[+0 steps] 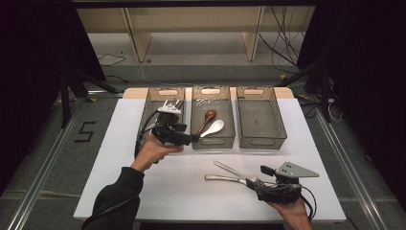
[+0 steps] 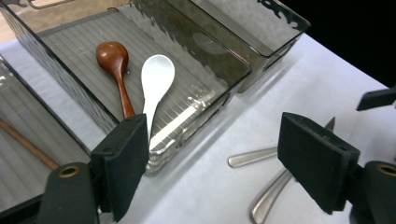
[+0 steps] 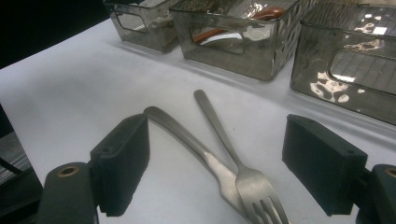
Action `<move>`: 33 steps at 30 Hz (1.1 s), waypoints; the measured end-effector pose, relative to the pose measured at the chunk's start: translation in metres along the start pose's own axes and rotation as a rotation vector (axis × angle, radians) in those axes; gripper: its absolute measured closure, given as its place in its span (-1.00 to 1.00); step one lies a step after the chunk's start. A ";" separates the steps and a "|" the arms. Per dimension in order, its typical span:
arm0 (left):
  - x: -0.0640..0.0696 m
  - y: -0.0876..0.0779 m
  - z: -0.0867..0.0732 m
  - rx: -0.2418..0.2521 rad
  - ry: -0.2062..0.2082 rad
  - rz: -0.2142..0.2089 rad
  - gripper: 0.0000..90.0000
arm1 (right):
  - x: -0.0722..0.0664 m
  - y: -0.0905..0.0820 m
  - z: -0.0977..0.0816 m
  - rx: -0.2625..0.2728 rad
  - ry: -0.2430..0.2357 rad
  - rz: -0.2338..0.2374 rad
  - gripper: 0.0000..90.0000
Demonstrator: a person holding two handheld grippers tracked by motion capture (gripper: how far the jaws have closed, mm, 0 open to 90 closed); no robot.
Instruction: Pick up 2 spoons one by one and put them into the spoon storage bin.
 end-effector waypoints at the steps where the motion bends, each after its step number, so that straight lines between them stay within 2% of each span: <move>1: 0.001 -0.002 -0.002 0.012 0.001 0.002 -0.47 | 0.000 0.000 0.000 0.000 0.000 0.000 -0.47; 7: 0.005 -0.014 -0.019 0.057 -0.007 0.001 -0.50 | 0.000 0.000 0.000 -0.008 -0.003 0.003 -0.47; 11: 0.009 -0.018 -0.035 0.059 -0.029 -0.034 -0.52 | 0.001 -0.001 0.002 -0.013 -0.012 0.004 -0.46; 15: 0.010 -0.019 -0.048 0.049 -0.022 -0.015 -0.54 | 0.002 0.000 0.004 -0.033 -0.029 0.000 -0.46; 25: 0.010 -0.027 -0.070 0.090 -0.014 0.014 -0.54 | 0.003 0.007 0.010 -0.127 -0.074 0.006 -0.46; 28: 0.008 -0.030 -0.075 0.103 -0.024 0.018 -0.54 | 0.005 0.010 0.012 -0.143 -0.086 0.006 -0.46; 33: 0.007 -0.035 -0.085 0.123 -0.018 0.046 -0.54 | 0.008 0.013 0.015 -0.178 -0.101 -0.002 -0.46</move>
Point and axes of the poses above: each handheld gripper's, and its own axes: y roughly forward along the jaws, z roughly out of its top, x roughly to its right, the point moved 9 cm from there along y, roughly forward along the jaws, and after that the axes turned 10 degrees about -x, right-handed, at the moved point
